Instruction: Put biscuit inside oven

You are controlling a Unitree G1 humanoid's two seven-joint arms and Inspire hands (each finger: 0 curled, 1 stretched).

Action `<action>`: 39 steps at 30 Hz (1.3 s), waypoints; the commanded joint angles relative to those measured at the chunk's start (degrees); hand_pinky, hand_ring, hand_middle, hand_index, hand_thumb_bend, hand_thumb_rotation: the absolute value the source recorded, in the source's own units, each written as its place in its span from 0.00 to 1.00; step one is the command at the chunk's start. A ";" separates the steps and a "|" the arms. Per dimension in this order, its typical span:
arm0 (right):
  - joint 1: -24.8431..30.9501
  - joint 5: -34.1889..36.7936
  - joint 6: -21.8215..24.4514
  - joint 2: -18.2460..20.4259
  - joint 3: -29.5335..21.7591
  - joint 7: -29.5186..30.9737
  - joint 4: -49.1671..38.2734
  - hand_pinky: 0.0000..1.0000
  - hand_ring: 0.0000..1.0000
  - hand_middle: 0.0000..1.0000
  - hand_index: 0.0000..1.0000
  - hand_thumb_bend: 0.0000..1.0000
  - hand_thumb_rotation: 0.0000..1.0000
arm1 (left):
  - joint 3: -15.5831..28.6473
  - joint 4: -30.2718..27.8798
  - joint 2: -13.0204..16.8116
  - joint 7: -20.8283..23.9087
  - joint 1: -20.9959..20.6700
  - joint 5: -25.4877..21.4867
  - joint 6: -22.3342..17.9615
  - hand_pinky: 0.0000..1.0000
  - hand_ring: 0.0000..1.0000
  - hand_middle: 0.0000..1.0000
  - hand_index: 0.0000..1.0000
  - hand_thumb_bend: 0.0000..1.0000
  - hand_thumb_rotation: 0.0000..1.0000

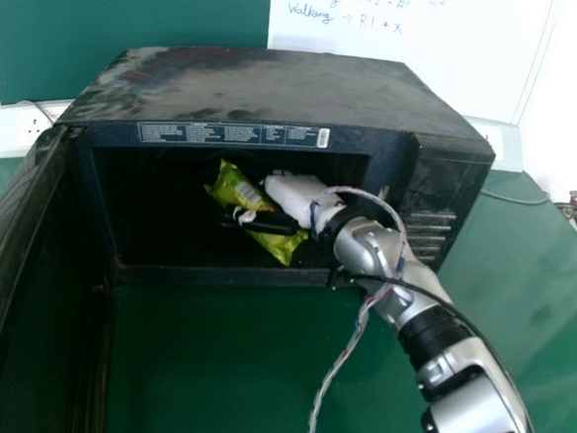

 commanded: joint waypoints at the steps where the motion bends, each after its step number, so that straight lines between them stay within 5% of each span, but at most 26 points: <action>1: -3.63 -0.88 0.79 1.17 1.23 -2.23 3.06 0.18 0.44 0.50 0.29 0.50 0.00 | -0.18 0.17 -0.04 -0.67 0.31 -0.34 -0.83 0.52 0.71 0.91 0.90 0.83 1.00; 3: -5.34 -1.12 1.67 1.99 2.01 -2.50 5.44 0.19 0.43 0.50 0.29 0.50 0.00 | -0.11 0.48 -0.02 -1.09 0.25 -0.06 -1.20 0.44 0.61 0.91 0.90 0.83 1.00; 7: -7.90 -0.07 2.61 3.56 2.11 -2.74 9.23 0.19 0.43 0.50 0.30 0.50 0.00 | 0.04 0.71 0.12 -1.74 0.28 -0.73 -1.05 0.62 0.76 0.90 0.91 0.82 1.00; 11: -10.26 0.31 3.70 5.01 2.37 -3.02 12.37 0.18 0.44 0.50 0.30 0.50 0.00 | -0.20 -0.02 -0.35 -1.18 0.52 -0.77 -0.40 0.68 0.80 0.90 0.92 0.82 1.00; 39: -11.70 1.50 4.06 8.42 3.93 -6.85 20.01 0.19 0.43 0.50 0.34 0.50 0.00 | -0.33 0.03 -0.65 -3.31 1.45 -0.31 -3.01 0.70 0.83 0.91 0.92 0.78 1.00</action>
